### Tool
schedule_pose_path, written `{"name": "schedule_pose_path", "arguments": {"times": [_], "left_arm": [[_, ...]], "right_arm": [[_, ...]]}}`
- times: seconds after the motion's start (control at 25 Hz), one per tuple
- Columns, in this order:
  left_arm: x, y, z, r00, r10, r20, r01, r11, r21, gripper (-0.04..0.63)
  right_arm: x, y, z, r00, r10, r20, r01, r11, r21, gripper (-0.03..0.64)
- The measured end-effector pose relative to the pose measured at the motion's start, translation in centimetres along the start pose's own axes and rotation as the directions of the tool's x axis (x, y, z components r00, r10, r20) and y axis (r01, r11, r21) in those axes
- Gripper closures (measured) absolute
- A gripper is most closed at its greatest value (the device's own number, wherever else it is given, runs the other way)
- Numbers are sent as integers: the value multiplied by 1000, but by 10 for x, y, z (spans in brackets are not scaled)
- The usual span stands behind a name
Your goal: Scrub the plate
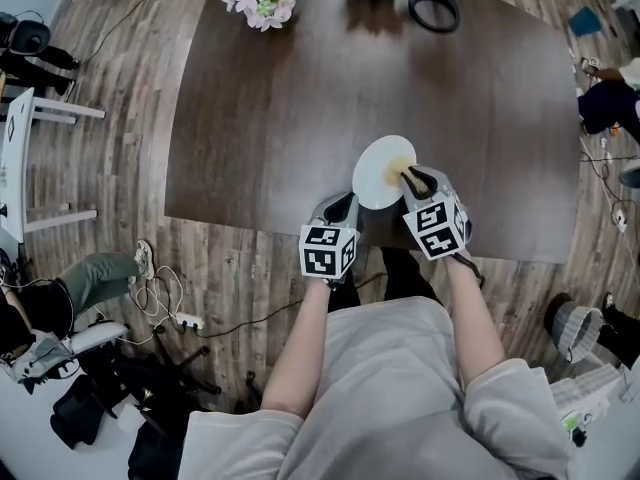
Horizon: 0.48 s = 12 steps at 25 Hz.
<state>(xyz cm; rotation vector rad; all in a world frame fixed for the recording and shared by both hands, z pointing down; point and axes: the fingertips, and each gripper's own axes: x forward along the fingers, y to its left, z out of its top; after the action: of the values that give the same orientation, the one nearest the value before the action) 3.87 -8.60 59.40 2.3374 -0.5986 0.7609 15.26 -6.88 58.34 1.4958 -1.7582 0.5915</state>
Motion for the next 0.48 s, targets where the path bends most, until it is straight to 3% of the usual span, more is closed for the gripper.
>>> {"name": "schedule_pose_path", "arguments": {"times": [0.48], "left_arm": [[-13, 4, -10, 998, -50, -31, 52, 997, 50, 594]], "right_arm": [[-11, 27, -4, 999, -41, -26, 41, 999, 12, 526]]}}
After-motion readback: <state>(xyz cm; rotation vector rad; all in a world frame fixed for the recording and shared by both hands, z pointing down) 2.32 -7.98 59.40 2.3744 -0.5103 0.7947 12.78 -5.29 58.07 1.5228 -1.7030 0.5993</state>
